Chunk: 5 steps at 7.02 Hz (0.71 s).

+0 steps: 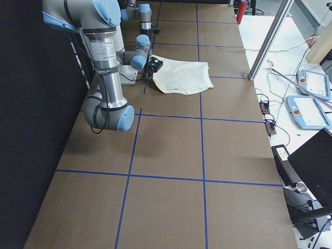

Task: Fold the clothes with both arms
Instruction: 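Lift the near edge with both grippers and fold it toward the far edge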

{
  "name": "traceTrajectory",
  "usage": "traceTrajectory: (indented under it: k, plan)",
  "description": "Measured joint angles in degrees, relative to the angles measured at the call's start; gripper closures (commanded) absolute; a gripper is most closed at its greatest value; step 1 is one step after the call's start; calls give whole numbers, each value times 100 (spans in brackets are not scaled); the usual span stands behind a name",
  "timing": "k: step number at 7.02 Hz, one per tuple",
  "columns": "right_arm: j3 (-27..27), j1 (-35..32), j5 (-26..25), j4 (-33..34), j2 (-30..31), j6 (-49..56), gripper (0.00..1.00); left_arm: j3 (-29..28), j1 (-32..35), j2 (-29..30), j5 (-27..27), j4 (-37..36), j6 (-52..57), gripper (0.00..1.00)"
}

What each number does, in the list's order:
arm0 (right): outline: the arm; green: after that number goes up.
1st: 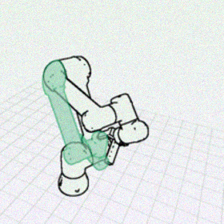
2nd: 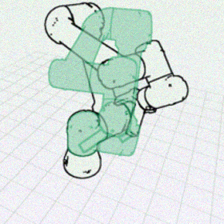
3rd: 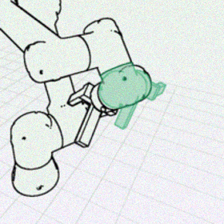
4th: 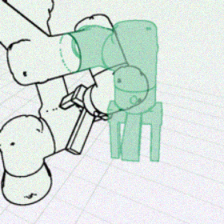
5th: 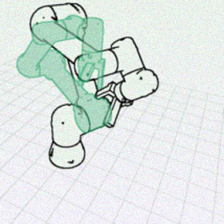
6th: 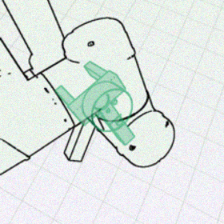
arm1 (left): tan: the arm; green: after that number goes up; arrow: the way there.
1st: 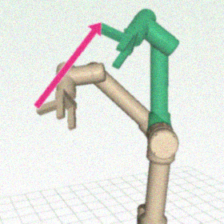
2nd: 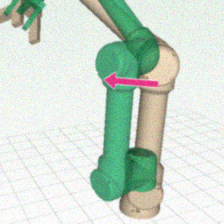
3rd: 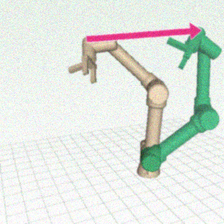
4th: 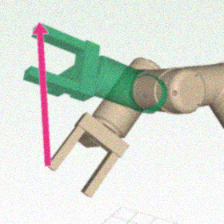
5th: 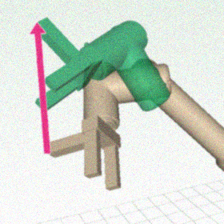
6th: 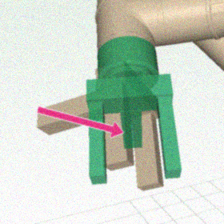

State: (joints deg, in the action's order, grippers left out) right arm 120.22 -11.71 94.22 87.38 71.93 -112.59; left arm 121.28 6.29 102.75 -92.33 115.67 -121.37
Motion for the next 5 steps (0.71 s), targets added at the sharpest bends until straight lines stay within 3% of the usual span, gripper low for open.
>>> traceTrajectory:
  k: [3, 5]
  plan:
    - [731, 120, -4, 7, 351, -6, 100, 707, -228, -157, 121, -621, -371, 100]
    - [583, -361, -19, 7, 35, 0, 100, 766, 320, 314, 116, -1455, -51, 100]
